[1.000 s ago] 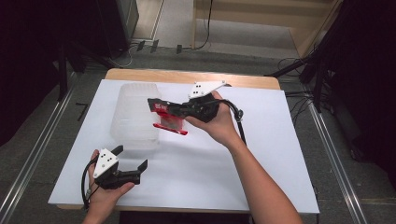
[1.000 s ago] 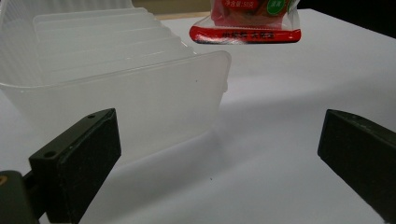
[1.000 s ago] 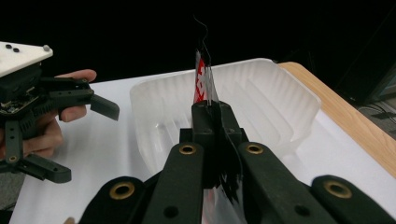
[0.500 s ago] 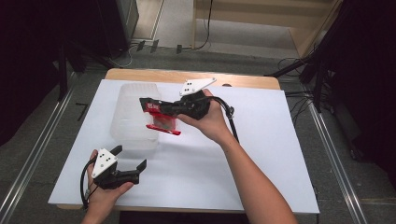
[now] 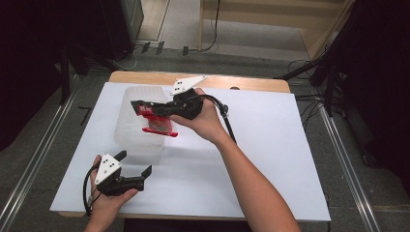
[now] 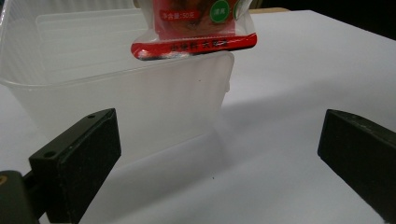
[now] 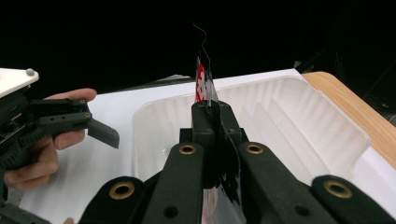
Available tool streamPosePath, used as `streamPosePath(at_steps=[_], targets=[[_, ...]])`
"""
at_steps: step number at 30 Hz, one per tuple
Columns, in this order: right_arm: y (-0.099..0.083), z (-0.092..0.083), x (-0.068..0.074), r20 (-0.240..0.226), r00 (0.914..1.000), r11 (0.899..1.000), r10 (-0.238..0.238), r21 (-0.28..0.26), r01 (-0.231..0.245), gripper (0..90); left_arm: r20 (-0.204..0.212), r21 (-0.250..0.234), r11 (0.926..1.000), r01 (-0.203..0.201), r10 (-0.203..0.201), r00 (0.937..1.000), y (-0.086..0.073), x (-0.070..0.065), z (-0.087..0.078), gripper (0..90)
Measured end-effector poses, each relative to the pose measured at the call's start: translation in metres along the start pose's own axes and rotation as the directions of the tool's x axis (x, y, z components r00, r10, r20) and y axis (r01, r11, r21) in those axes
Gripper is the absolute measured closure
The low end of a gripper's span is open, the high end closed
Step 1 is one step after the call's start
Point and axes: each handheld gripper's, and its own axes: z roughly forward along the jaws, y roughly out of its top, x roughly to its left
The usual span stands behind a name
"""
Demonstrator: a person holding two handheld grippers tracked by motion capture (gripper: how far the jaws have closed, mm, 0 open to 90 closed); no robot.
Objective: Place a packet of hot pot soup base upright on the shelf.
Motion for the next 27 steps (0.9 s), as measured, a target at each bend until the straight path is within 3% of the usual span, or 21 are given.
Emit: streamPosePath(at_steps=[15,27], targets=[[0.018,0.030,0.007,-0.015,0.9991,0.999,-0.040,0.024,0.041,90.0,0.010,0.003,1.0000,-0.006,0.006,0.9999,0.001,-0.001,0.000,0.0],[0.021,0.046,0.002,-0.028,0.9995,1.000,-0.018,0.022,0.019,90.0,0.010,-0.004,1.0000,-0.004,0.004,0.9999,0.001,-0.001,0.000,0.0]])
